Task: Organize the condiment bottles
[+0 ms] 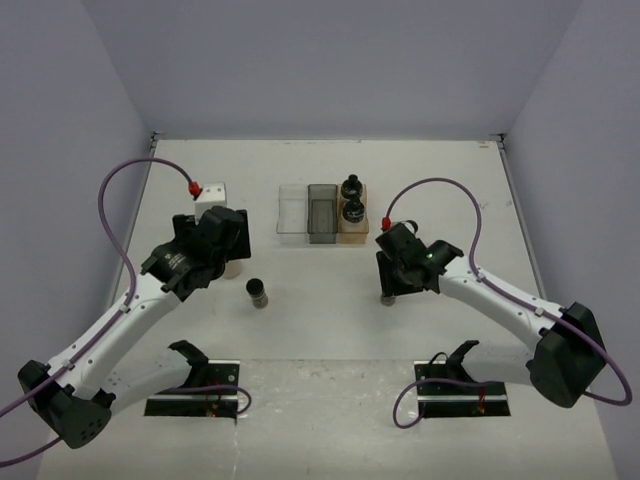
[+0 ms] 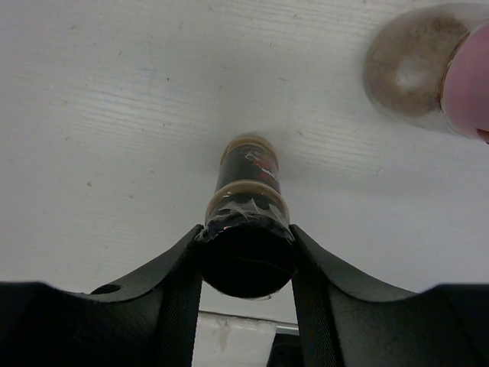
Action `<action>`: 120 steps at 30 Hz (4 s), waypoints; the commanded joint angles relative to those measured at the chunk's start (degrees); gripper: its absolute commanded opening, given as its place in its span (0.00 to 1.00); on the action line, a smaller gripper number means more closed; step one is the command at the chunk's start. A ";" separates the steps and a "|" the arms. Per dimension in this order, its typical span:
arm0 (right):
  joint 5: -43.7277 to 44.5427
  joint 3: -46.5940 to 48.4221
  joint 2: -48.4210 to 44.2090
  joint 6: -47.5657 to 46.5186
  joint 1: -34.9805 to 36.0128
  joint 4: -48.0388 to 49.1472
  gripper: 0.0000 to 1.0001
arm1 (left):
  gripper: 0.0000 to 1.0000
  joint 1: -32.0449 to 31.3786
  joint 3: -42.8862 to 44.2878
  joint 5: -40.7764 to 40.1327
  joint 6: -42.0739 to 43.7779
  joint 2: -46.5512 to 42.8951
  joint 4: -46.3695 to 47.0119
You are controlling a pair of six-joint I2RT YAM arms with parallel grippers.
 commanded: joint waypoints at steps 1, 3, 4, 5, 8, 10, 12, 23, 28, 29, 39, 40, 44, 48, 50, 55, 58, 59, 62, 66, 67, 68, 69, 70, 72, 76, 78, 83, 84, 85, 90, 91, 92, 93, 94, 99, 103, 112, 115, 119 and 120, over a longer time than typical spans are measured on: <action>0.01 3.85 -0.14 -1.01 0.66 0.85 0.23 | 1.00 0.03 -0.65 -0.41 1.61 -1.09 2.61; -0.08 5.78 -0.23 -1.72 1.45 0.06 0.09 | 1.00 0.03 -1.00 -0.41 1.78 -1.71 2.70; -0.08 6.66 -0.40 -1.81 1.98 -0.29 0.02 | 1.00 0.03 -1.44 -0.50 1.87 -2.06 2.96; -0.17 8.49 -0.40 -1.98 2.33 -0.90 0.00 | 1.00 0.03 -1.79 -0.50 1.96 -2.33 3.05; -1.31 14.19 0.12 -3.03 4.17 -2.05 0.00 | 1.00 0.03 -3.28 -0.50 1.96 -4.60 4.37; -2.36 19.46 2.04 -4.43 5.49 -2.40 0.00 | 1.00 0.03 -4.78 -0.15 1.87 -5.84 6.12; -2.46 23.26 4.07 -5.49 5.58 -2.84 0.00 | 1.00 0.03 -6.01 0.73 1.96 -7.33 7.09; 3.69 60.25 36.02 -13.14 4.18 -7.85 0.00 | 1.00 -0.06 -7.16 1.70 1.87 -9.62 7.97; 1.15 75.10 47.04 -14.81 0.32 -12.95 0.00 | 1.00 -0.15 -7.24 2.75 2.31 -10.06 8.41; -0.25 76.35 49.41 -15.69 -0.65 -12.95 0.00 | 1.00 -0.24 -7.51 3.02 2.57 -10.32 8.85; 0.52 87.26 61.11 -21.23 -2.33 -12.78 0.00 | 1.00 -0.15 -7.77 5.65 3.98 -9.27 10.08; 0.97 87.26 61.38 -21.49 -2.50 -12.34 0.00 | 1.00 -0.15 -7.77 5.74 4.07 -9.10 10.17; 0.44 86.65 62.87 -22.55 -3.64 -10.23 0.02 | 1.00 -0.15 -7.77 6.01 4.16 -8.31 10.17; 0.27 85.60 64.46 -24.57 -3.91 -8.30 0.04 | 1.00 -0.15 -7.77 6.09 4.25 -8.30 10.26; 0.35 85.24 65.16 -24.83 -4.08 -7.15 0.07 | 1.00 -0.15 -7.77 6.18 4.33 -8.30 10.35; -2.45 84.10 65.43 -25.19 -4.43 -4.25 0.27 | 1.00 -0.15 -7.86 6.36 4.42 -7.69 10.35; -3.07 84.36 65.43 -24.75 -4.70 -3.29 0.33 | 1.00 -0.15 -7.77 6.45 4.51 -7.60 10.43; -3.07 84.28 65.34 -24.83 -4.79 -3.11 0.39 | 1.00 -0.15 -7.77 6.45 4.51 -7.51 10.43; -2.55 84.71 65.60 -25.01 -4.79 -3.11 0.50 | 1.00 -0.15 -7.86 6.71 4.60 -7.51 10.61; -1.93 83.84 64.46 -25.54 -4.79 -3.11 0.65 | 1.00 -0.24 -8.30 11.70 6.87 -6.73 12.37; -1.76 83.84 63.85 -25.80 -4.79 -3.11 0.66 | 1.00 -0.24 -8.21 12.59 7.06 -6.37 12.54; -1.58 83.75 63.67 -25.98 -4.79 -3.11 0.67 | 1.00 -0.15 -8.12 12.77 7.15 -5.94 12.54; -1.40 83.75 63.49 -26.24 -4.79 -3.02 0.68 | 1.00 -0.15 -8.04 12.78 7.23 -5.41 12.46; -1.05 83.83 63.41 -26.42 -4.79 -3.19 0.68 | 1.00 -0.15 -8.04 12.95 7.32 -5.23 12.46; -0.79 84.54 63.23 -26.59 -4.79 -3.98 0.68 | 1.00 -0.15 -7.69 14.18 7.50 -5.23 12.37; -1.14 85.24 58.68 -26.42 -4.61 -5.74 0.69 | 1.00 -0.50 -5.49 20.31 6.54 -4.53 10.00; -1.05 85.42 55.77 -26.59 -4.17 -6.97 0.70 | 1.00 -0.85 -4.00 22.26 6.09 -1.99 7.46; -2.90 81.39 43.12 -26.24 -2.86 -8.29 0.74 | 1.00 -5.42 -3.73 19.11 2.06 5.57 3.94; -2.72 79.46 41.45 -25.81 -2.42 -8.55 0.75 | 1.00 -6.82 -3.73 18.58 1.09 6.37 2.89; -2.55 78.48 39.87 -25.63 -2.24 -8.82 0.75 | 1.00 -7.44 -3.90 18.32 -0.66 6.98 2.79; -1.05 64.19 25.38 -21.07 -1.10 -8.22 0.79 | 1.00 -9.55 -5.48 16.38 -5.77 9.80 2.26; -1.75 56.93 22.74 -20.45 -0.92 -6.55 0.79 | 0.98 -9.55 -5.66 15.94 -6.99 10.15 2.17; -2.80 53.90 20.27 -19.83 -0.75 -3.58 0.81 | 0.96 -9.64 -6.01 15.77 -7.44 10.85 2.26; -4.46 49.08 16.25 -18.87 -0.66 -2.68 0.88 | 0.95 -9.73 -6.28 15.50 -8.49 11.20 2.00; -4.57 47.29 14.64 -18.60 -0.48 -2.15 0.91 | 0.94 -9.73 -6.45 15.07 -9.19 12.16 1.82; -3.77 39.21 6.65 -17.45 -0.04 -0.56 0.94 | 0.84 -9.91 -7.77 13.39 -12.19 13.84 1.38; -3.69 36.47 3.73 -17.10 -0.04 -0.12 0.95 | 0.47 -9.91 -9.00 13.57 -13.07 14.98 2.09; -2.02 34.01 0.74 -15.61 -0.04 -0.38 0.96 | 0.00 -11.84 -1.46 13.30 -10.97 14.28 -0.90; 0.87 33.13 -0.40 -14.12 -0.04 -1.61 0.97 | 0.00 -12.02 5.22 14.27 -8.24 16.65 -0.90; 4.04 30.58 -3.03 -12.27 -0.22 -2.49 0.98 | 0.00 -12.02 18.20 13.39 -4.12 24.18 -1.26; 4.22 30.05 -3.74 -12.09 -0.48 -2.49 0.98 | 0.00 -12.02 20.68 13.30 -3.49 25.96 -1.34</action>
